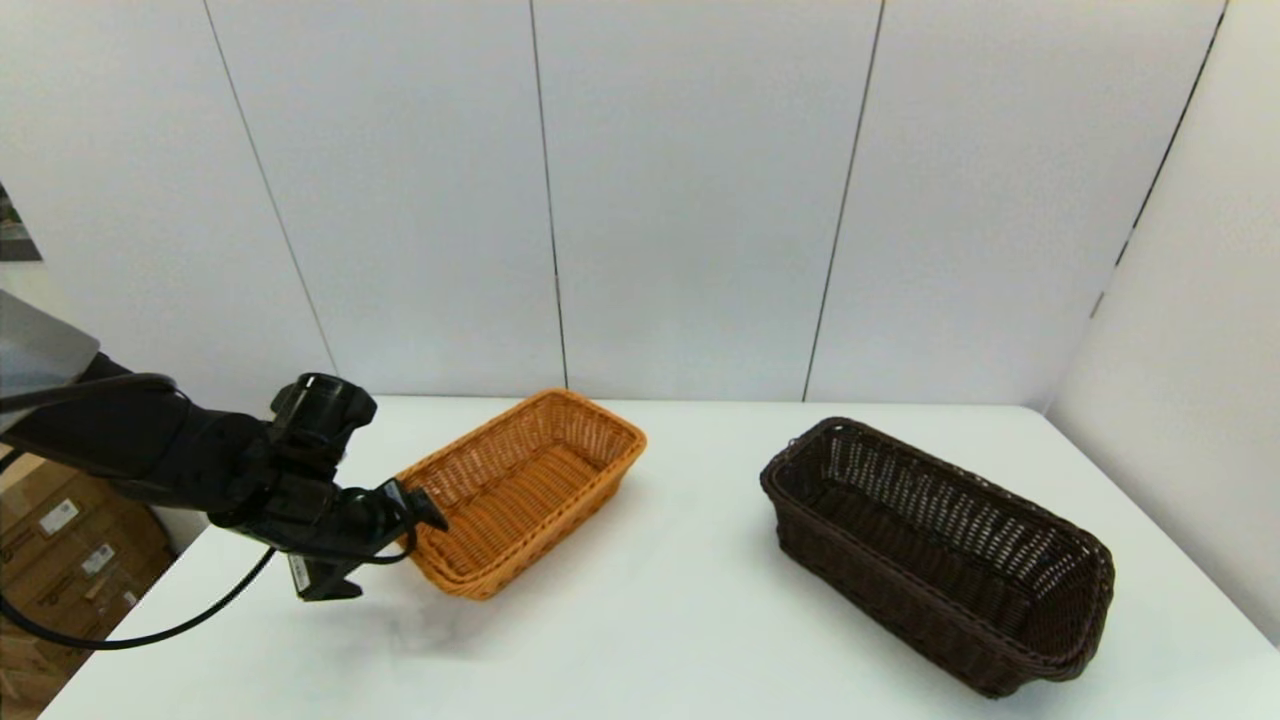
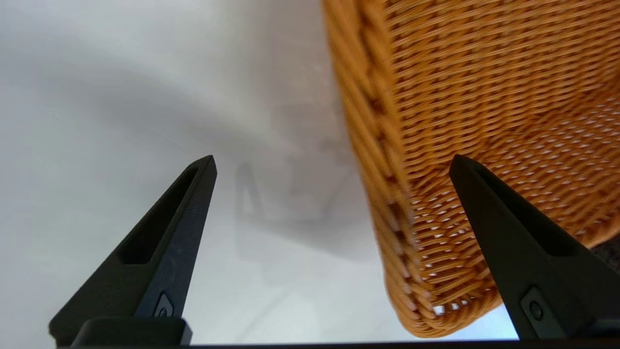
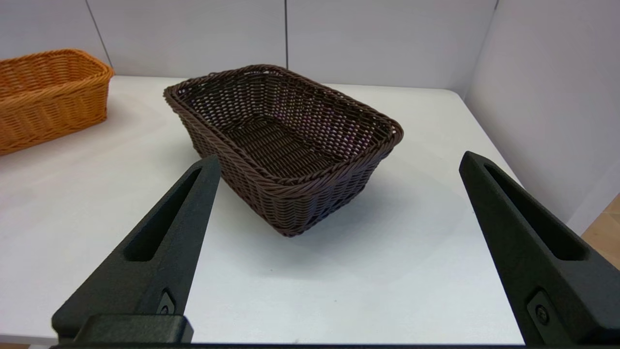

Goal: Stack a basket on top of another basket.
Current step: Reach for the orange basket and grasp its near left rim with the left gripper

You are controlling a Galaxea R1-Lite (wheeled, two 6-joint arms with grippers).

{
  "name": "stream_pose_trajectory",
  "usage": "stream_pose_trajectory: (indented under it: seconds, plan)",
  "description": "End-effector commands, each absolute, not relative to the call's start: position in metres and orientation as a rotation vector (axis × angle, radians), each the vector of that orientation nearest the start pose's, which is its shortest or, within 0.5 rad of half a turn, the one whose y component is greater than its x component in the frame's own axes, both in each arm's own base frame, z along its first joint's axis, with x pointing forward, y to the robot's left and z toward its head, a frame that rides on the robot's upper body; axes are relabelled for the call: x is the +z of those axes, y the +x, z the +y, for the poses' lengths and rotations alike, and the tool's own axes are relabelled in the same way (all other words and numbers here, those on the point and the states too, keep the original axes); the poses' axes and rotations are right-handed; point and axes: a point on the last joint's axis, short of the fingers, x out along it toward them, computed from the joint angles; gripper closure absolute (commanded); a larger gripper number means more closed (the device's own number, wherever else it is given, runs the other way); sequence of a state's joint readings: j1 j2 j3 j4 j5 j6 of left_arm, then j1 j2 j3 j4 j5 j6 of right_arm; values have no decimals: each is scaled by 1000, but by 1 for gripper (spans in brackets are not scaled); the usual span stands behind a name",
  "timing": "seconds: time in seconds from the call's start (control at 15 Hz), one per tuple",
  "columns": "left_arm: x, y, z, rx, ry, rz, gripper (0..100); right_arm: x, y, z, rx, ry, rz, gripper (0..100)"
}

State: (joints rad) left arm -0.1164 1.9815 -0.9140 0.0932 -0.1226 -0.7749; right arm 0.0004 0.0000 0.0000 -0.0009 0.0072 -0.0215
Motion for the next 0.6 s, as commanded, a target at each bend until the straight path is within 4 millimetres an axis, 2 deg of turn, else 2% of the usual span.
stream_pose_trajectory:
  seconds: [0.07,0.6]
  plan:
    - [62,309,-39,267,-683,1205,0,76,-23,0,9,-21,-2,0]
    - [51,315,-47,279,-685,1238,0,75,-23,0,9,-21,0,0]
